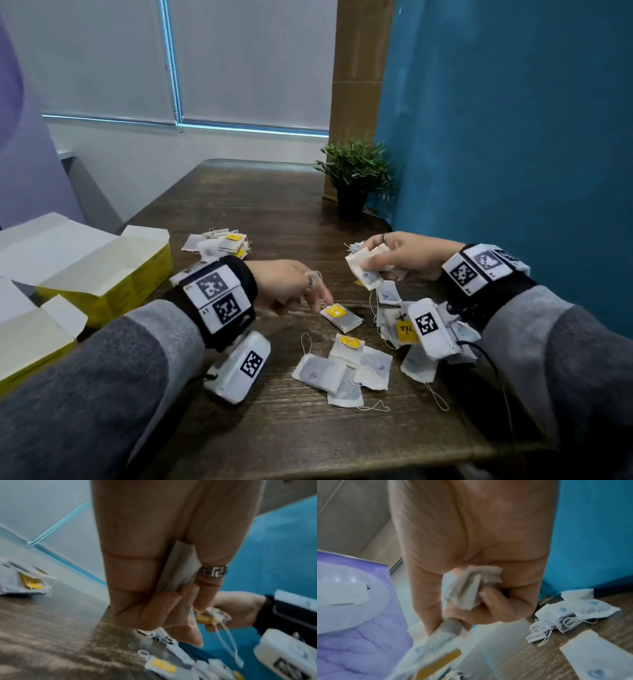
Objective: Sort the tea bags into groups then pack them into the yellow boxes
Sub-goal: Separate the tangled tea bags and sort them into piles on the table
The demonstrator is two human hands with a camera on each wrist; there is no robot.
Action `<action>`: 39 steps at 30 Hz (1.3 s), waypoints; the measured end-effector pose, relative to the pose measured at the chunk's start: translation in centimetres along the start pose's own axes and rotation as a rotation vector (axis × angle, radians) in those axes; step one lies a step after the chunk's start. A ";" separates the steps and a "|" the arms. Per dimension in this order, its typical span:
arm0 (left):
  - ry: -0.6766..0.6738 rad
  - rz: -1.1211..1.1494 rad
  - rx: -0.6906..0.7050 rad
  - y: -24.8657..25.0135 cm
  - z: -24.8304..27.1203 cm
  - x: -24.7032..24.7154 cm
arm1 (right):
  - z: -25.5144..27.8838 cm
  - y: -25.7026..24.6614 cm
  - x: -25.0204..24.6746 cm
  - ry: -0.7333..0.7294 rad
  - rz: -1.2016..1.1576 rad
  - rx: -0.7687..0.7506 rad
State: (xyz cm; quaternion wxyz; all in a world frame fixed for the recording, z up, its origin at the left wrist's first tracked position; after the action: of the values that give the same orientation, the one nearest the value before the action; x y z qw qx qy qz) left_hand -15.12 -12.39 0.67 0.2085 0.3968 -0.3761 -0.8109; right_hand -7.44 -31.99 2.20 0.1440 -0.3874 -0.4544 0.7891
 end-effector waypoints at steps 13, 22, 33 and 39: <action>-0.236 -0.689 -0.163 0.4 -1.1 3.7 | 0.5 1.1 1.5 -0.034 -0.270 0.030; -0.134 -0.327 -0.066 -0.2 0.9 1.0 | 0.9 0.7 2.4 -0.167 -0.139 0.001; 0.045 0.605 0.159 -1.0 1.4 -0.8 | 0.0 0.0 5.7 -0.458 0.516 0.091; 0.166 0.546 0.052 -1.6 1.1 -0.3 | -0.7 -0.9 6.9 -0.400 0.808 -0.015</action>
State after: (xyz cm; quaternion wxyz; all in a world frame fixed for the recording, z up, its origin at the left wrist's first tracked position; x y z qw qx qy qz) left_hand -15.87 -10.76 -0.01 0.4390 0.3510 -0.4713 -0.6796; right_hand -11.60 -27.11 -0.59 -0.2694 -0.3746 -0.2912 0.8380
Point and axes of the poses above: each hand's wrist, its own z-axis away from the middle knuckle, its own x-axis out of the palm, y = z × x, the point moved 2 cm from there along -z, towards the middle knuckle, and after that the axes turned 10 degrees about -y, right-handed, at the moved point
